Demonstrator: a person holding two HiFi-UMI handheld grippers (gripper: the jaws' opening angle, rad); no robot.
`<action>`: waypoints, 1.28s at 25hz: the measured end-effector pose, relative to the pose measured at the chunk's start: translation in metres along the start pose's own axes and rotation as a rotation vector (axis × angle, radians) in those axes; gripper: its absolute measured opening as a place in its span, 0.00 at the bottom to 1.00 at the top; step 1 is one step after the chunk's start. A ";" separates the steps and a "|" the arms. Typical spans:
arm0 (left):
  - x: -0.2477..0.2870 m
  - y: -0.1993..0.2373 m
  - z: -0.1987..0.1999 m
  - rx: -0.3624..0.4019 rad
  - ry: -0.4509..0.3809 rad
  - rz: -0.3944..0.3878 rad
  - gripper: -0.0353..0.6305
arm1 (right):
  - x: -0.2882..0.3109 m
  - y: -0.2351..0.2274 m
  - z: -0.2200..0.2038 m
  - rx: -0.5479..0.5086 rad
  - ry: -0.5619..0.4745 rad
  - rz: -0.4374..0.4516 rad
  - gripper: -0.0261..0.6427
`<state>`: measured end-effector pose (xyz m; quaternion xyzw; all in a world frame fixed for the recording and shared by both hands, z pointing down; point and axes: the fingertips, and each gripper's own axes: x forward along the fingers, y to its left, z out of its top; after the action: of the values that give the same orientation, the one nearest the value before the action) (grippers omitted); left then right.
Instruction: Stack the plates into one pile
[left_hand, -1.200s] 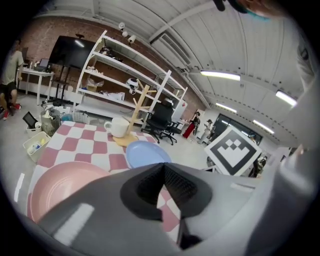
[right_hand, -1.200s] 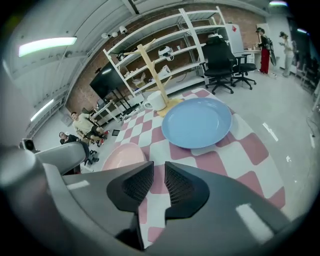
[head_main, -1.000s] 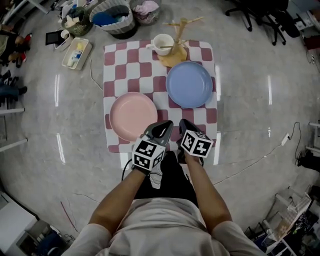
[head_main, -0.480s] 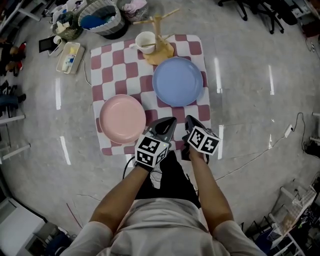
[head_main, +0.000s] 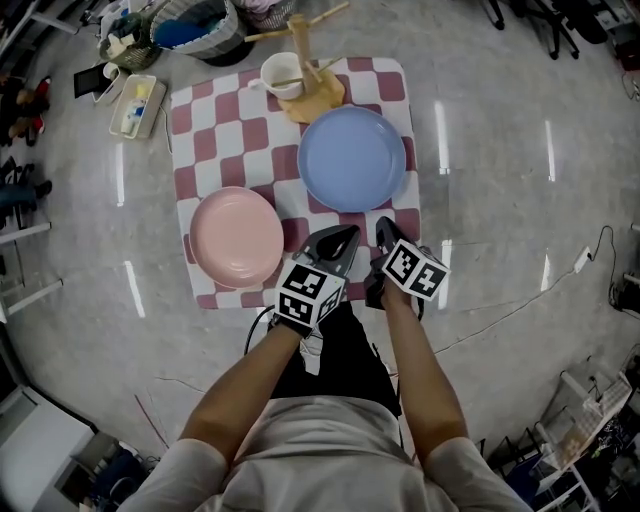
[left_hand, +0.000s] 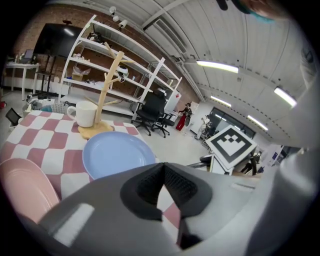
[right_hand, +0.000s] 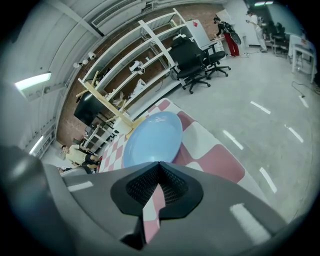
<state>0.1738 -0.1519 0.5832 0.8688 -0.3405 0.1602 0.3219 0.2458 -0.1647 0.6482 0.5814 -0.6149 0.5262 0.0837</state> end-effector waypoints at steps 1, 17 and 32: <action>0.003 0.001 0.000 -0.001 0.002 0.001 0.06 | 0.003 -0.002 0.001 0.003 0.002 -0.001 0.05; 0.036 0.007 -0.005 -0.016 0.028 0.014 0.06 | 0.040 -0.028 0.013 0.096 0.022 -0.002 0.14; 0.038 0.016 -0.006 -0.033 0.027 0.050 0.06 | 0.072 -0.037 0.015 0.152 0.084 -0.029 0.17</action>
<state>0.1897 -0.1750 0.6136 0.8522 -0.3604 0.1742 0.3368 0.2607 -0.2126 0.7131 0.5721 -0.5607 0.5941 0.0727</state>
